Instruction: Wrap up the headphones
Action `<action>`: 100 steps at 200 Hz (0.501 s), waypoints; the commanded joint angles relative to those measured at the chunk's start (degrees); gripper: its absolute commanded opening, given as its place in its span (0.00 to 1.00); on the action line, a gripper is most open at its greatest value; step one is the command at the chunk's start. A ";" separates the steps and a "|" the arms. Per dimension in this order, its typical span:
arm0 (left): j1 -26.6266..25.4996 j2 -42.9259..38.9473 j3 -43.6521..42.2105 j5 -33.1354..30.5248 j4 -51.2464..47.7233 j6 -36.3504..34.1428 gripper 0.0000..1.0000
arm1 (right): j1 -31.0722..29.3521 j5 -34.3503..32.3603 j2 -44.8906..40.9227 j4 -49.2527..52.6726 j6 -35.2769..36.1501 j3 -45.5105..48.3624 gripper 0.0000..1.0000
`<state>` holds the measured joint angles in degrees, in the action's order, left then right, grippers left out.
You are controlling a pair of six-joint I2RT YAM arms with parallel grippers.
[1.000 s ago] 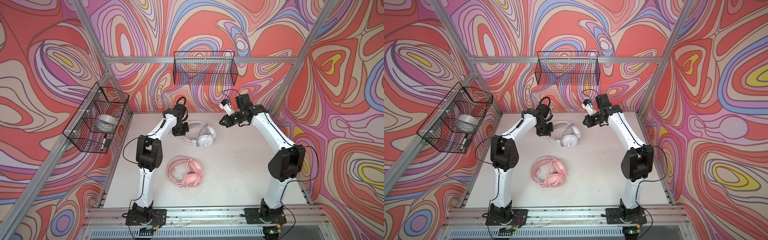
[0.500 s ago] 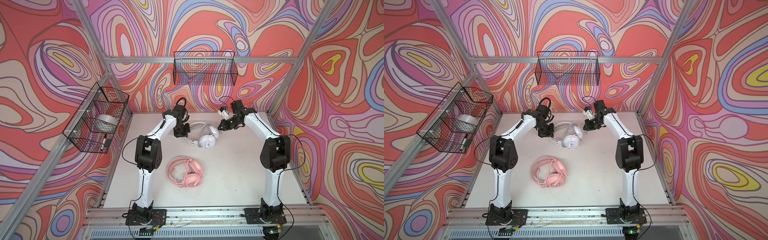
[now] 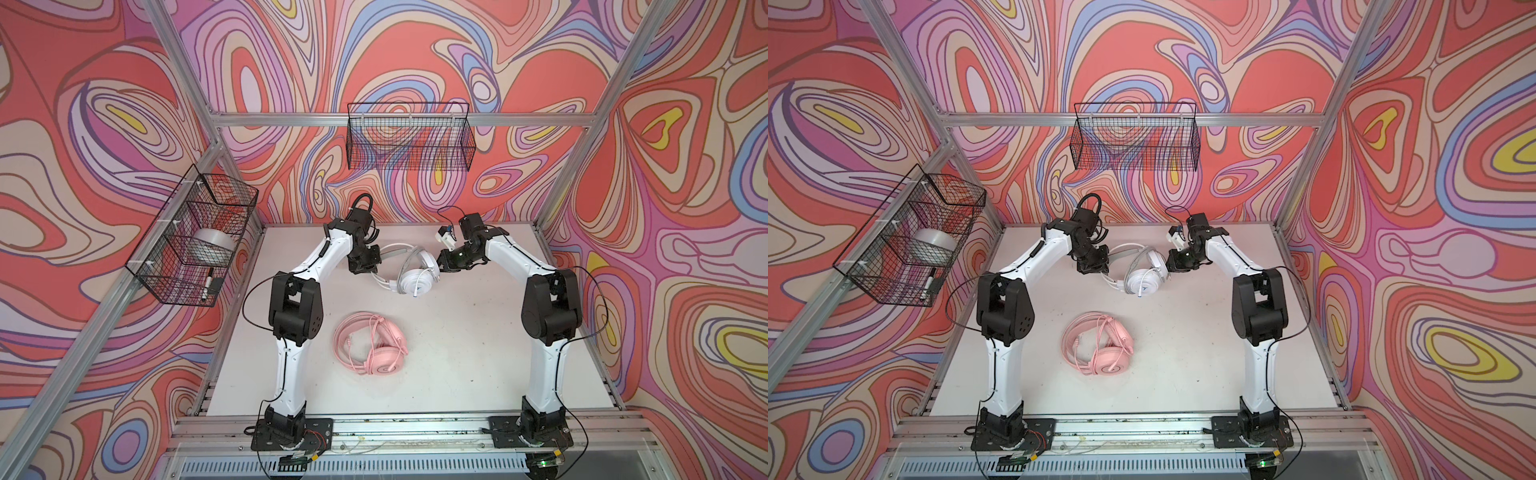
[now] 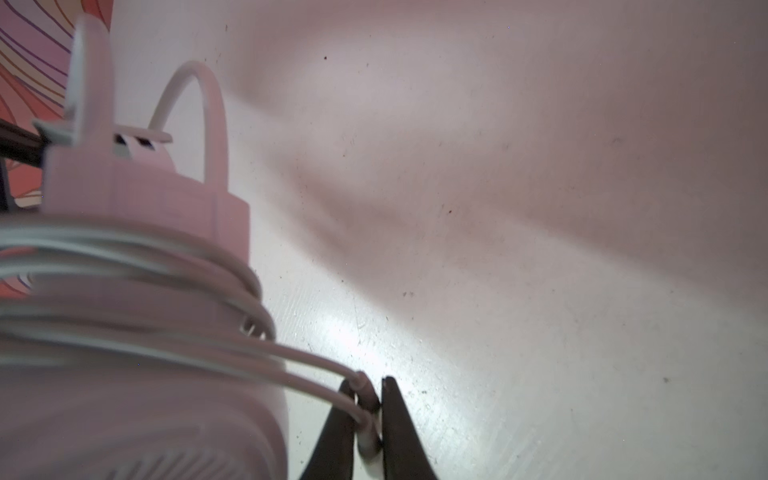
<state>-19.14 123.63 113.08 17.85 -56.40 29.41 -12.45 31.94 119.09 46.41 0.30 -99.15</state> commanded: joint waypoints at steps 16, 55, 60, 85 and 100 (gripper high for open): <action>0.31 -2.43 0.15 3.37 1.47 1.79 0.00 | 0.13 -1.54 -4.26 -1.76 -2.64 3.33 0.26; 0.55 -2.27 -0.04 3.05 1.21 2.05 0.00 | 0.18 -4.06 -6.86 -1.60 -3.63 5.42 0.36; 0.50 -2.26 -0.13 3.00 1.28 2.06 0.00 | 0.17 -4.46 -7.29 -1.50 -3.74 5.67 0.37; 0.69 -2.13 -0.46 3.97 1.68 2.70 0.00 | 0.65 -4.74 -9.55 -0.62 -4.92 6.26 0.43; 0.77 -2.42 -1.13 4.41 2.58 3.18 0.00 | 0.79 -5.75 -11.35 0.18 -5.56 6.45 0.46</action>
<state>-18.92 123.63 112.73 18.74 -55.81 30.72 -12.27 28.14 111.96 45.89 -3.77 -93.45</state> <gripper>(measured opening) 0.079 0.442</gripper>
